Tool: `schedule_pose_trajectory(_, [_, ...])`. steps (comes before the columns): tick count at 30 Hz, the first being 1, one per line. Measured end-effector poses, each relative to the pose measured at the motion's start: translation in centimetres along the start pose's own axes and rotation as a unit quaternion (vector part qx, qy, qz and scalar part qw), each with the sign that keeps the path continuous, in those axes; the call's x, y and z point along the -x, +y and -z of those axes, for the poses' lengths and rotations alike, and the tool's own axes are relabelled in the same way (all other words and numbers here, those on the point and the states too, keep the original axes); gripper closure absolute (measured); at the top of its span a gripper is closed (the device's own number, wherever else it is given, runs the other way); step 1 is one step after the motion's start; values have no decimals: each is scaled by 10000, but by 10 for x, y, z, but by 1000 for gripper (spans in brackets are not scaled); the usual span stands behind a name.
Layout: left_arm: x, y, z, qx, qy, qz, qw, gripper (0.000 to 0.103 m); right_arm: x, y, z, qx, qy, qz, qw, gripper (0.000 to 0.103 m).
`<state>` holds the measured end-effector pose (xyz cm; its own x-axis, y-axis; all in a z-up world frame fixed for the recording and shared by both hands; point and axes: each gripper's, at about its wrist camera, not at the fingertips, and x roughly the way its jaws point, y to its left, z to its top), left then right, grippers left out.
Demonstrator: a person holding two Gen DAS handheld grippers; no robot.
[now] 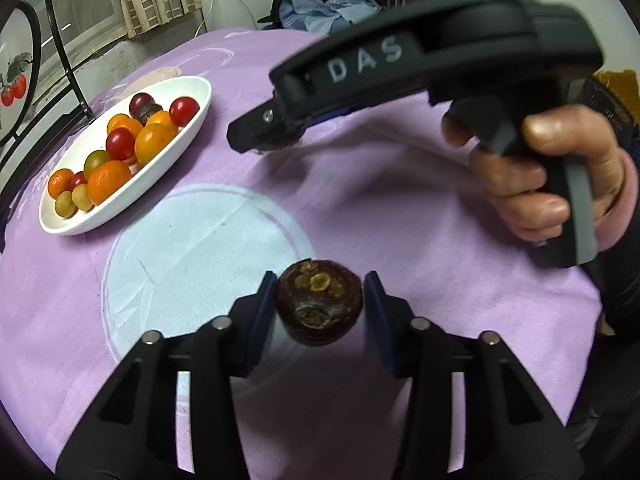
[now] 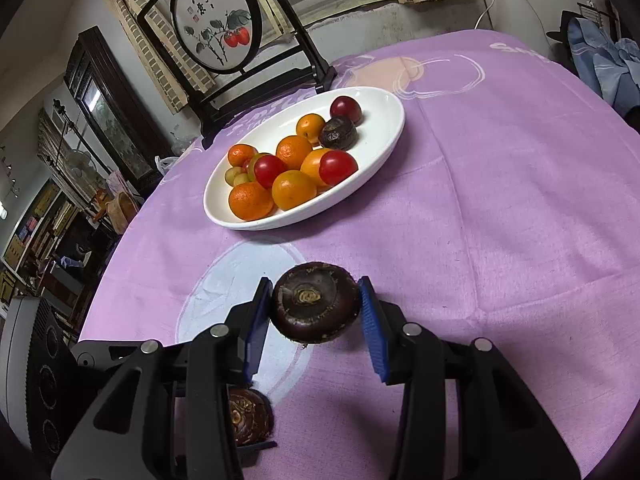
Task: Organize fruits
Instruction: 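Grasp a dark brown fruit with the right tool while the left tool grasps another dark fruit, then lower both dark brown fruits into the white plate and open both tools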
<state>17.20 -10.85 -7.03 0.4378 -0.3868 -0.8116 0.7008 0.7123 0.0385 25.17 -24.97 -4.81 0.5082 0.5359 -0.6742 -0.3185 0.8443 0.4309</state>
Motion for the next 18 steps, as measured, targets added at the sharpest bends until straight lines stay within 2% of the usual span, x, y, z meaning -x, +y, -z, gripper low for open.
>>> schedule_pose_trajectory(1, [1,0,0,10,-12,5,10000,60,0,0,0,-1,6,9,10000,59])
schedule_pose_trajectory(11, [2,1,-2,154,-51,-37,9999,61,0,8,1,161,-56,-78,9998,59])
schedule_pose_trajectory(18, [25,15,-10,549,-489,-49,9973,61,3,15,-12,227,-208,-354,9989,59])
